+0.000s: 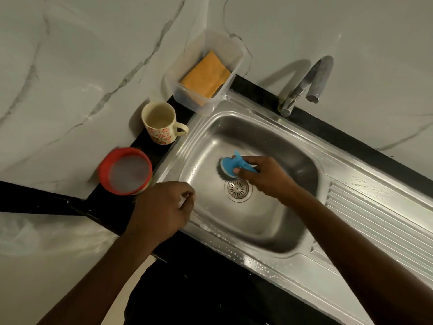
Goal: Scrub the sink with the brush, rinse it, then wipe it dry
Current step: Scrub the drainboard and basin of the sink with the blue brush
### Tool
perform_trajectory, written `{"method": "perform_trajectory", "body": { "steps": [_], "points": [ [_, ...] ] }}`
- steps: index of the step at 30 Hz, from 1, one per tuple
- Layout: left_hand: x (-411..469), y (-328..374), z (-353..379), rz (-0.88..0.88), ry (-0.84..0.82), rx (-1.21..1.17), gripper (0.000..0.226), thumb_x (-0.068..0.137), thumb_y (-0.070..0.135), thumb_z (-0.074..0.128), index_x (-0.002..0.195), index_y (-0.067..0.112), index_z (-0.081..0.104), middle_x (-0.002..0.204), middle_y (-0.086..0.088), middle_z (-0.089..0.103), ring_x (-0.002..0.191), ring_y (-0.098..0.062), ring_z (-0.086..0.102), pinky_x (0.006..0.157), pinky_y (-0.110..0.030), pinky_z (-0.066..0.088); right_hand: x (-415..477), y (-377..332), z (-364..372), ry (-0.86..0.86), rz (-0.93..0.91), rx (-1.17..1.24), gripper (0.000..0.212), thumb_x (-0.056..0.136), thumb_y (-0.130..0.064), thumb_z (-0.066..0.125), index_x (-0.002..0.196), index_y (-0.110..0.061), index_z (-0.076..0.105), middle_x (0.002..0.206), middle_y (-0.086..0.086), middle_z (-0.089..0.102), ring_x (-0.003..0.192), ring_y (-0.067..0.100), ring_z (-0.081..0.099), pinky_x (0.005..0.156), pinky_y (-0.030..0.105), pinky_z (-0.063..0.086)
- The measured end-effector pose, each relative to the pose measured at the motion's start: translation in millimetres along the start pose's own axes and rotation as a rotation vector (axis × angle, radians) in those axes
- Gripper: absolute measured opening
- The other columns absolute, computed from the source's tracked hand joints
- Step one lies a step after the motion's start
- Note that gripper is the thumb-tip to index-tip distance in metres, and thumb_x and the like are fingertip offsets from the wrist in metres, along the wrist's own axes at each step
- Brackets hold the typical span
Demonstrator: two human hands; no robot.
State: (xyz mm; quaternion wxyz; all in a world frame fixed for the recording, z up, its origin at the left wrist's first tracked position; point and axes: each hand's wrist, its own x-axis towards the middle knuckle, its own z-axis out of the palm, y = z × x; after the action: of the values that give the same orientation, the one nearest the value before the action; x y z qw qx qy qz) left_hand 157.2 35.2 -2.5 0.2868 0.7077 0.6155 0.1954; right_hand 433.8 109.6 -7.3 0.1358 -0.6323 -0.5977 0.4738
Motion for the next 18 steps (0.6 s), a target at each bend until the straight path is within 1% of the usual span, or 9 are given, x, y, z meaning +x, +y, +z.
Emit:
{"method": "perform_trajectory", "body": {
  "steps": [2,4,6,7,9,11,12,14,18],
  "points": [
    [9.5,7.4,10.5,0.016,-0.006,0.012,0.013,0.090,0.038,0.063,0.091,0.032,0.073,0.082,0.015,0.071,0.077,-0.008,0.068,0.066,-0.038,0.058,9.1,29.9,-19.7,0.110,0.048,-0.223,0.044,0.096,-0.046,0.070,0.137,-0.030,0.066,0.097,-0.008,0.075,0.071,-0.001,0.066,0.063,0.017,0.049],
    [18.0,14.0,21.9,0.018,-0.012,0.037,0.005,0.091,0.034,0.068,0.089,0.031,0.073,0.081,0.015,0.070,0.074,-0.009,0.067,0.066,-0.037,0.058,19.5,50.4,-39.2,0.206,0.048,-0.509,0.049,0.097,-0.049,0.068,0.143,-0.034,0.058,0.113,-0.002,0.074,0.091,0.010,0.070,0.077,0.027,0.056],
    [26.3,19.5,33.7,0.020,-0.017,0.059,0.005,0.091,0.034,0.068,0.089,0.032,0.072,0.080,0.015,0.070,0.073,-0.009,0.067,0.065,-0.036,0.057,35.7,60.4,-54.9,0.241,-0.009,-0.818,0.055,0.100,-0.043,0.066,0.151,-0.038,0.046,0.119,0.006,0.072,0.099,0.022,0.071,0.087,0.037,0.058],
    [29.5,21.5,39.6,0.025,-0.019,0.061,0.006,0.092,0.034,0.067,0.090,0.032,0.072,0.081,0.015,0.070,0.074,-0.009,0.067,0.065,-0.036,0.057,45.7,61.4,-60.2,0.226,-0.044,-0.969,0.059,0.101,-0.040,0.064,0.155,-0.039,0.041,0.118,0.008,0.072,0.095,0.023,0.070,0.086,0.038,0.058],
    [33.3,25.0,49.2,0.045,-0.021,0.061,0.007,0.093,0.036,0.066,0.092,0.033,0.072,0.083,0.016,0.071,0.076,-0.008,0.067,0.065,-0.033,0.056,68.4,54.9,-65.1,0.181,-0.107,-1.198,0.060,0.103,-0.042,0.062,0.157,-0.036,0.038,0.104,0.008,0.071,0.076,0.019,0.066,0.068,0.032,0.056],
    [33.7,28.2,57.5,0.057,-0.019,0.058,0.008,0.094,0.036,0.065,0.093,0.033,0.072,0.085,0.016,0.071,0.077,-0.006,0.066,0.065,-0.031,0.056,91.5,44.4,-64.3,0.145,-0.105,-1.182,0.046,0.105,-0.055,0.049,0.140,-0.026,0.056,0.085,0.003,0.063,0.061,0.013,0.055,0.052,0.026,0.043],
    [33.0,29.4,61.2,0.061,-0.010,0.064,0.009,0.094,0.037,0.064,0.093,0.033,0.072,0.085,0.017,0.071,0.076,-0.005,0.066,0.064,-0.030,0.055,100.9,39.5,-63.1,0.131,-0.087,-1.119,0.049,0.106,-0.061,0.041,0.124,-0.022,0.063,0.079,0.002,0.061,0.060,0.013,0.054,0.050,0.026,0.041],
    [30.6,31.3,66.9,0.064,0.008,0.077,0.011,0.094,0.039,0.062,0.092,0.034,0.071,0.084,0.017,0.071,0.074,-0.005,0.066,0.061,-0.028,0.054,111.5,38.9,-63.3,0.099,-0.061,-1.051,0.055,0.106,-0.066,0.033,0.102,-0.021,0.064,0.074,0.002,0.060,0.060,0.014,0.057,0.050,0.026,0.041],
    [27.3,30.6,73.7,0.029,-0.009,0.068,0.006,0.093,0.038,0.066,0.092,0.035,0.072,0.083,0.019,0.070,0.075,-0.004,0.065,0.059,-0.016,0.044,85.9,69.9,-87.9,-0.026,0.051,-1.146,0.042,0.108,-0.061,0.034,0.099,-0.028,0.058,0.074,0.001,0.061,0.065,0.014,0.063,0.059,0.028,0.050]
  ]
}}
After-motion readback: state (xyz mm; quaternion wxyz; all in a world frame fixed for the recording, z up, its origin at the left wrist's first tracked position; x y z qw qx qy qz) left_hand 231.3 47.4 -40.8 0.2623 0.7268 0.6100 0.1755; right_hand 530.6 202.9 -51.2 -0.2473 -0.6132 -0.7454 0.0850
